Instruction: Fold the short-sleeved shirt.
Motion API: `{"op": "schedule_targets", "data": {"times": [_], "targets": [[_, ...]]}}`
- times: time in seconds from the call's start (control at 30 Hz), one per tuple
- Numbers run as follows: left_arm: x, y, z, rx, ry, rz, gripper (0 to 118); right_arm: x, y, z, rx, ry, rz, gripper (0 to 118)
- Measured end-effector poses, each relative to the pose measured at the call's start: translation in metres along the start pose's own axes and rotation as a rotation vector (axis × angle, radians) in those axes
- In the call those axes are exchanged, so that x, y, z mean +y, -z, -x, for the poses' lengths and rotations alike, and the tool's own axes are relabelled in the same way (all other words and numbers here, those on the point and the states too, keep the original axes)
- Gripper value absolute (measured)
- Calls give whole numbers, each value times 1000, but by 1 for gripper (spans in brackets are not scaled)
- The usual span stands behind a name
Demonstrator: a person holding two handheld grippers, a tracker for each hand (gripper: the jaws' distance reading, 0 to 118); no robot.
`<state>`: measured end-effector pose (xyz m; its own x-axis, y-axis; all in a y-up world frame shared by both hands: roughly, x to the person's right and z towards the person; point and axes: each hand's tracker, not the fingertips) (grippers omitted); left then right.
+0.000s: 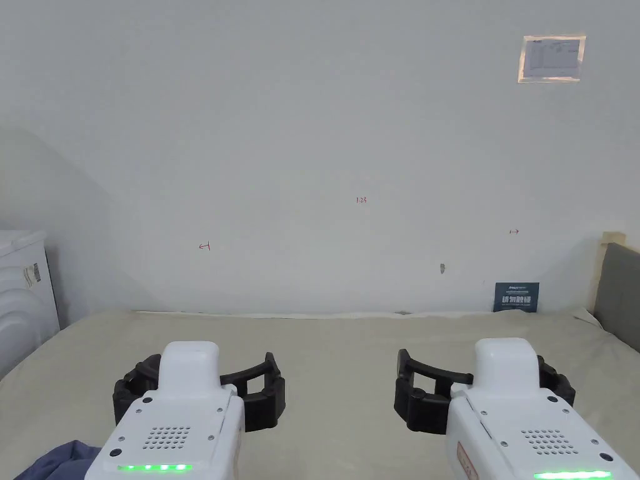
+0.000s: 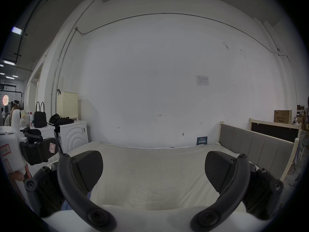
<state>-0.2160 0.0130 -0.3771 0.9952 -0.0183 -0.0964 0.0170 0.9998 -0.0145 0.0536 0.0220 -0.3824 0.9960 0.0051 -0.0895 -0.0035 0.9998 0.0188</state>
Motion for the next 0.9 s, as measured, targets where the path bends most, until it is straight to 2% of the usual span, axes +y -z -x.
{"op": "schedule_targets", "data": {"times": [0.9], "targets": [[-6, 6, 2, -6, -5, 3, 118, -5, -4, 5, -1, -7, 9, 118]]}}
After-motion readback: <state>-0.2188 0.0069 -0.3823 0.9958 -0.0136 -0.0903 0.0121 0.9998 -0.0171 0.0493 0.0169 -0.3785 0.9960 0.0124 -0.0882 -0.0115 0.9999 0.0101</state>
